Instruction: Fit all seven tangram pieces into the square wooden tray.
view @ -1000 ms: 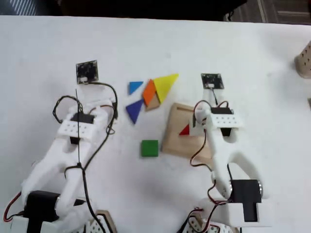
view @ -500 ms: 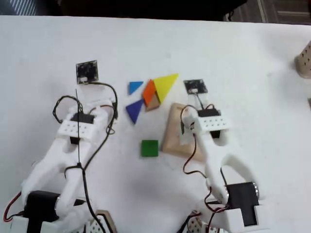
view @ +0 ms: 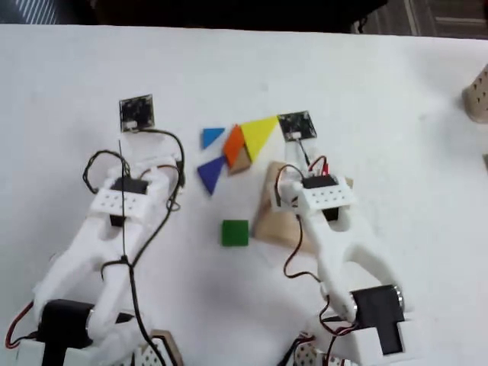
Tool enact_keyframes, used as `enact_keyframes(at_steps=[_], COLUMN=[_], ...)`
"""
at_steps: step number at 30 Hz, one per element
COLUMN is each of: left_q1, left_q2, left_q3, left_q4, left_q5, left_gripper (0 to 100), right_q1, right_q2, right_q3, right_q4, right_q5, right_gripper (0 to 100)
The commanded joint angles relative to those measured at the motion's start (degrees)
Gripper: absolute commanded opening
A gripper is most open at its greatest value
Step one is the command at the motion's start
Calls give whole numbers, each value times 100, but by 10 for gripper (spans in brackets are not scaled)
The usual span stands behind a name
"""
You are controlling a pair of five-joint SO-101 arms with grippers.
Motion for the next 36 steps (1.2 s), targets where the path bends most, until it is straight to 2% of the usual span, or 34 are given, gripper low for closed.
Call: enact_keyframes(at_steps=[1, 6, 9, 15, 21, 27, 36], left_q1=[-66, -101, -119, -119, -119, -119, -119], left_q2=[-242, -242, -242, -66, 92, 75, 75], left_q3=[-35, -35, -35, -88, -193, -185, -185], left_q4=[-158, -158, -158, -158, -202, -202, -202], left_q5=[-53, -53, -53, -53, -53, -53, -53], left_gripper=[21, 21, 21, 21, 21, 21, 21], right_q1=[4, 743, 1112, 1332, 1499, 1596, 1833], right_q2=[180, 4, 13, 646, 1604, 2167, 2009], right_q3=[-422, -1011, -1037, -1213, -2022, -2734, -2804], right_q4=[-110, 646, 75, -1244, -1358, -338, 919], right_q5=[18, 0, 0, 53, 62, 738, 1099], right_gripper=[18, 18, 18, 18, 18, 18, 18])
